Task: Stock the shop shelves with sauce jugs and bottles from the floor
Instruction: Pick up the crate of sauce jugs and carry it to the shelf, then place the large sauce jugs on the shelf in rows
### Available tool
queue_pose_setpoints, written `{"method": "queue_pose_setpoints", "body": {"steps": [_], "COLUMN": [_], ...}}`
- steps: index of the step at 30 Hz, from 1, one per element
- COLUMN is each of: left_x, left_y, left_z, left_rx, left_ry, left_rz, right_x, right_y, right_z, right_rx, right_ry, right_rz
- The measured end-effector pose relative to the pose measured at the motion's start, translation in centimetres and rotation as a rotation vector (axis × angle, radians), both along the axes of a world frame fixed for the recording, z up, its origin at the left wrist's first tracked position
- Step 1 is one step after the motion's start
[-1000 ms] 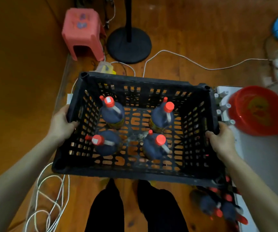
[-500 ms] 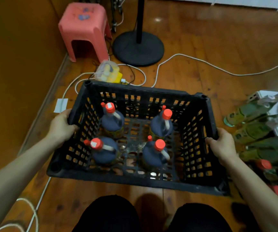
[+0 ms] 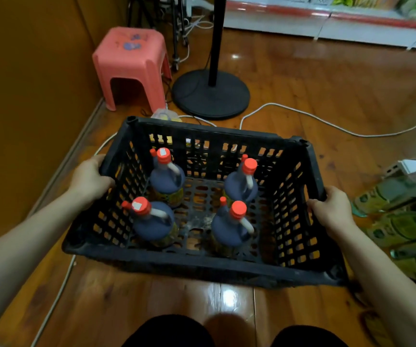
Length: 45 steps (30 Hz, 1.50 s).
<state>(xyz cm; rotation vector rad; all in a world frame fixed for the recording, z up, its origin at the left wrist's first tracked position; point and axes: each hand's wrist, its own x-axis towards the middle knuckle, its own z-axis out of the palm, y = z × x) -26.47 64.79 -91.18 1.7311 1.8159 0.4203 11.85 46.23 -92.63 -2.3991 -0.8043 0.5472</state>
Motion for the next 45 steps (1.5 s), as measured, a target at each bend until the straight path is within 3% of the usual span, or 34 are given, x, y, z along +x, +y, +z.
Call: {"method": "queue_pose_setpoints", "body": {"steps": [11,16,18,21,23,25,28,30,32,36,45], "left_x": [0.8,0.9,0.9,0.4,-0.2,-0.6,-0.2,0.5,1.1,1.8,5.2], "left_y": [2.8,1.5,0.0,-2.8,-3.7,-3.7,-3.1,-2.7,-2.2,-1.6,-2.1], "left_z": [-0.8,-0.2,0.5,1.7,2.1,2.1,1.0,0.0,-0.8,-1.4,-3.0], "left_rx": [0.092,0.115,0.212,0.39,0.301,0.069,-0.154,-0.129,-0.057,0.025,0.076], "left_ry": [0.096,0.139,0.088,-0.079,-0.191,-0.15,0.084,0.175,0.192,0.105,-0.114], "left_rz": [-0.009,-0.039,-0.051,-0.137,-0.29,-0.474,-0.641,-0.682,-0.685,-0.637,-0.427], "right_x": [0.7,0.3,-0.3,-2.7,-5.2,-7.2,-9.2,-9.9,-10.4,-10.8,-11.0], "right_y": [2.8,2.5,2.2,1.2,0.6,0.7,1.5,2.5,3.4,4.5,6.0], "right_z": [-0.8,-0.2,0.5,1.7,2.9,3.4,2.6,1.1,-0.1,-0.8,-1.6], "right_rx": [-0.054,-0.064,-0.063,0.099,0.243,0.195,-0.072,-0.172,-0.149,-0.018,0.063], "right_ry": [-0.089,-0.029,-0.019,-0.242,-0.314,-0.154,0.107,0.122,0.127,0.124,0.134], "right_rz": [-0.012,-0.035,-0.004,0.118,0.245,0.379,0.557,0.65,0.675,0.596,0.56]}}
